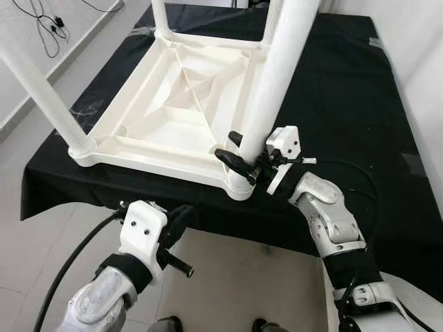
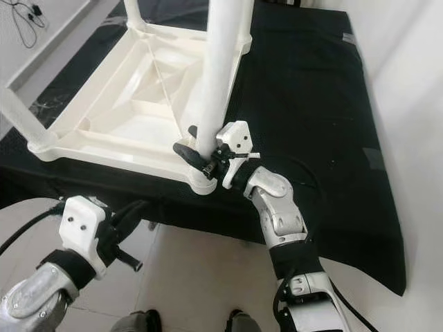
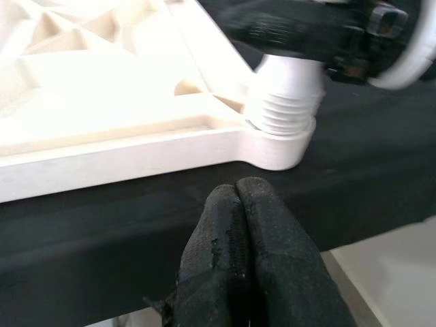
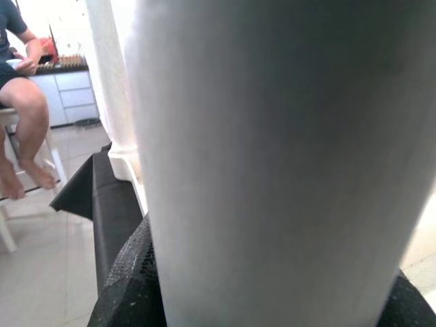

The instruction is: Building children table

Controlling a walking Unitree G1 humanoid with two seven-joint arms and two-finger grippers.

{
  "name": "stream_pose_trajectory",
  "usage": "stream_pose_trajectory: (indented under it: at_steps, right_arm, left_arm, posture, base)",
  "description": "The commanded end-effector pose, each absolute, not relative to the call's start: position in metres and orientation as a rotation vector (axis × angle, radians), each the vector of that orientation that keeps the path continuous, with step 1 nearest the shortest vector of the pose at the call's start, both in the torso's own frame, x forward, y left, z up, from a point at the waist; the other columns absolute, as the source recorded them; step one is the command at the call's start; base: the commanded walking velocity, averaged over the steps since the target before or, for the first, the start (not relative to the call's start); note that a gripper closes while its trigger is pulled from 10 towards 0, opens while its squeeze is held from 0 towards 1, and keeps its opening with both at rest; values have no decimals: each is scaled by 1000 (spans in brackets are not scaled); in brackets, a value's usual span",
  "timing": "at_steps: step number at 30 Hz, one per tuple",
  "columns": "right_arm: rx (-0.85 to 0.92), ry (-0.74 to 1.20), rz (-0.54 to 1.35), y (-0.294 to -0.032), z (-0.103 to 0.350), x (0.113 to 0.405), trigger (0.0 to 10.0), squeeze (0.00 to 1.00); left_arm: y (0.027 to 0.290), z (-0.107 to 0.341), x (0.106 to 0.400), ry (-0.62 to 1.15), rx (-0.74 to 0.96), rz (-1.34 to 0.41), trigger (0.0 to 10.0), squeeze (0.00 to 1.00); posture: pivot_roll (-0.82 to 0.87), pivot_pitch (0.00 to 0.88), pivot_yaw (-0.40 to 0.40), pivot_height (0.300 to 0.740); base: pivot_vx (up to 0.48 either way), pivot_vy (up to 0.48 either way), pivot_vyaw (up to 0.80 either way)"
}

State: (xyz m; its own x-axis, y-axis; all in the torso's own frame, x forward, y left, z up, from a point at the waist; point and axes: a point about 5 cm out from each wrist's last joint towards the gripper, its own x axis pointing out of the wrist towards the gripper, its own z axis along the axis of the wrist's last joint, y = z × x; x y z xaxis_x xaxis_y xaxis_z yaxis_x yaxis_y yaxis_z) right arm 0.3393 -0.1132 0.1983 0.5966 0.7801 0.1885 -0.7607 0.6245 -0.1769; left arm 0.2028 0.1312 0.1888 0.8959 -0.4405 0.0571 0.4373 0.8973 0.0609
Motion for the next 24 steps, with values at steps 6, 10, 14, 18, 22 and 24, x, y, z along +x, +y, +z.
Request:
stream_pose_trajectory:
  at_steps: [6,10,14,18,22,24]
  right_arm:
    - [-157,-141,983,-113,166,340,10000,0]
    - [-240,-107,1079,-109,167,344,10000,0]
    - [-310,-70,1159,-106,179,355,10000,0]
    - [-327,-18,1196,-104,189,365,10000,0]
    - [-288,45,1107,-104,192,378,10000,0]
    - [-256,62,1012,-107,190,384,10000,0]
  left_arm:
    - [142,193,210,-67,31,-389,10000,0]
    - [146,201,212,-90,34,-356,10000,0]
    - [148,205,211,-98,32,-321,10000,0]
    - [148,205,209,-93,23,-307,10000,0]
    - [145,205,208,-86,13,-306,10000,0]
    - [143,206,208,-83,9,-312,10000,0]
  posture:
    - [44,260,17,740]
    - [60,261,3,740]
    - [69,267,-14,740]
    - [65,274,-22,740]
    - [57,276,-22,740]
    - [49,282,-27,740]
  base:
    - [0,0,0]
    - [0,0,0]
    - [0,0,0]
    - [0,0,0]
    - [0,0,0]
    - [0,0,0]
